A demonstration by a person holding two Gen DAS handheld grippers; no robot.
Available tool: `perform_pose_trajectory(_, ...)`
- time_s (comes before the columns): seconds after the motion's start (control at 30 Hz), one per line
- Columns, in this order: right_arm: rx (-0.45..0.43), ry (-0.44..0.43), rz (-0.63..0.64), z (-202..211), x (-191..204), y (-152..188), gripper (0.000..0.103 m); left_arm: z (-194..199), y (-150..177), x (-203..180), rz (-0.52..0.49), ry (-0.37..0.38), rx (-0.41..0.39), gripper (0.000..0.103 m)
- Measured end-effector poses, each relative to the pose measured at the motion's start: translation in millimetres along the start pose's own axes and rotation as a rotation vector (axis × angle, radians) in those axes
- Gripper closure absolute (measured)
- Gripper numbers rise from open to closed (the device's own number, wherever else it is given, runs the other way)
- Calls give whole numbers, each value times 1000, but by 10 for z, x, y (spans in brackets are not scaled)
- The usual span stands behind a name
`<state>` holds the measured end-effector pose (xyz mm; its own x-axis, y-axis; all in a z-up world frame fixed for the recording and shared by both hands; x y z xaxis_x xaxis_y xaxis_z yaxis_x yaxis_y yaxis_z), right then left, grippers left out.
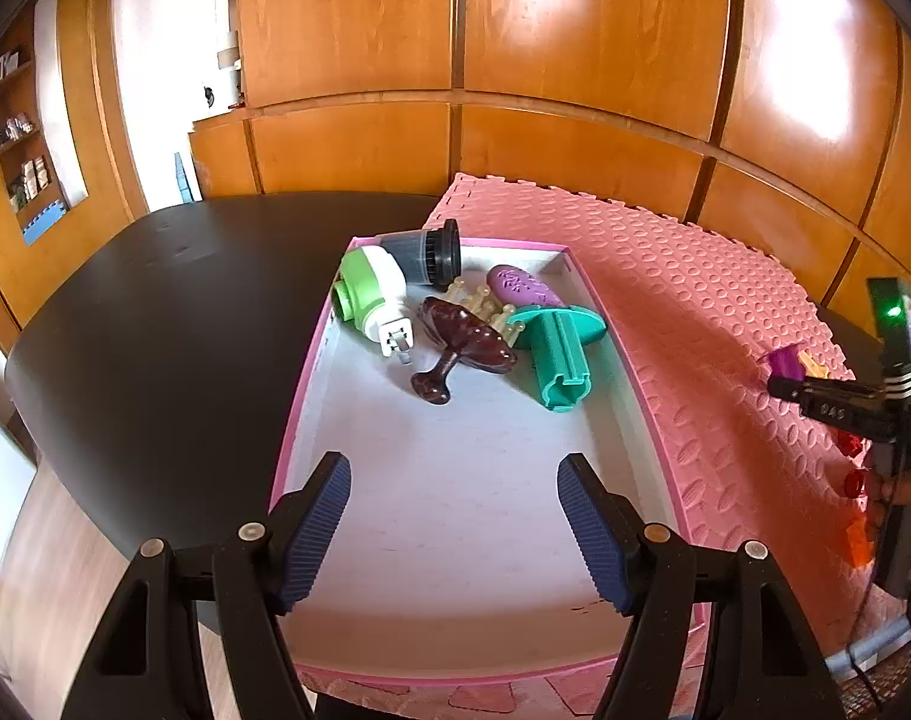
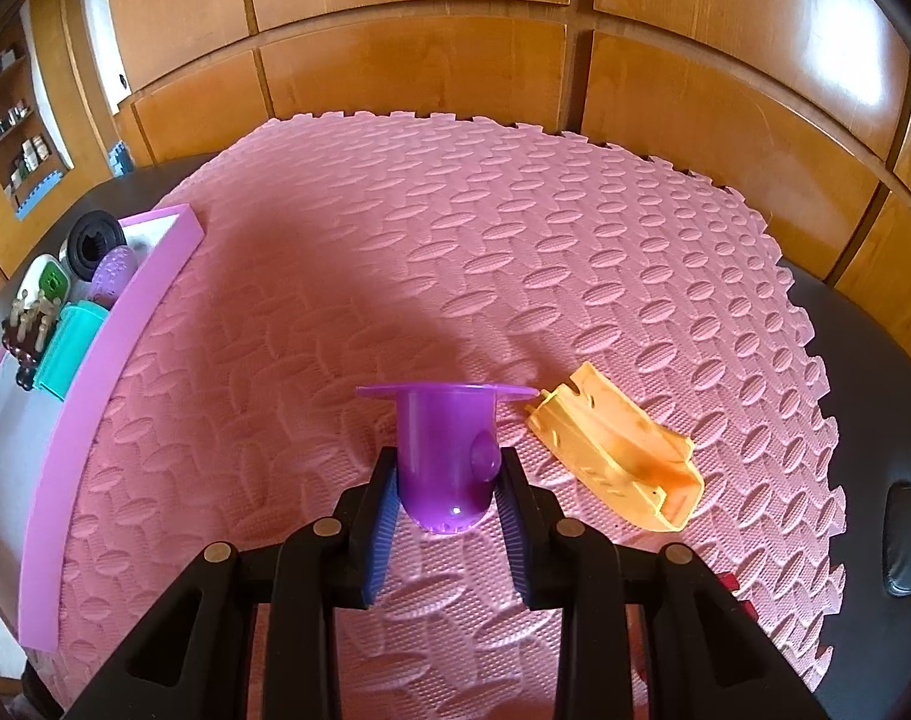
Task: Organize rigid objects
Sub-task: 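Carry the purple cup into the white tray and open the right gripper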
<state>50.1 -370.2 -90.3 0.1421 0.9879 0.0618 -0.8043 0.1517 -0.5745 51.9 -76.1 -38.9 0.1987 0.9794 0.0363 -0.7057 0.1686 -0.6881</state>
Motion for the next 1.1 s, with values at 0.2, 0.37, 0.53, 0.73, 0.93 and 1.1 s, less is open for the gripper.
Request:
perform_pose_trajectory(0.2,-78,-80,-1,289,200,-54,73,-37,36,97,18,-8,9,31)
perform_pose_trajectory(0.37,-101,-203,42,470,612,1,73,-44,40,219,54,-19,9,31)
perform_pose_trajectory(0.53,-101,-319,146,588,1195,46,73,-19,32,361,86,-31,-4,31)
perform_pose_trajectory(0.73,-44,-370,268,467,1812,113,72,6,41,482,107,-43,-16,31)
perform_pose_trajectory(0.93,38,-291,362,141,2074,162,72,-17,69,556,123,-51,-13,31)
perform_pose_trajectory(1.1,46,-221,348,-85,2017,158,70,-26,78,580,123,-50,-12,31)
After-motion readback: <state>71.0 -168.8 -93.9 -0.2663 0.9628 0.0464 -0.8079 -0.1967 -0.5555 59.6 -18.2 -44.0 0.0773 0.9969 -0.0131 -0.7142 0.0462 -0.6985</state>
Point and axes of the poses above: each gripper's, at about its wrist camera, not at the fingertips, and z roughly against the way its jaws point, x to its left, y to its underside, the point moved 1 cm from there along -z, roughly the way its jaws point, and after that the axes turned 6 degrees about -y, right-handed, at the moved point
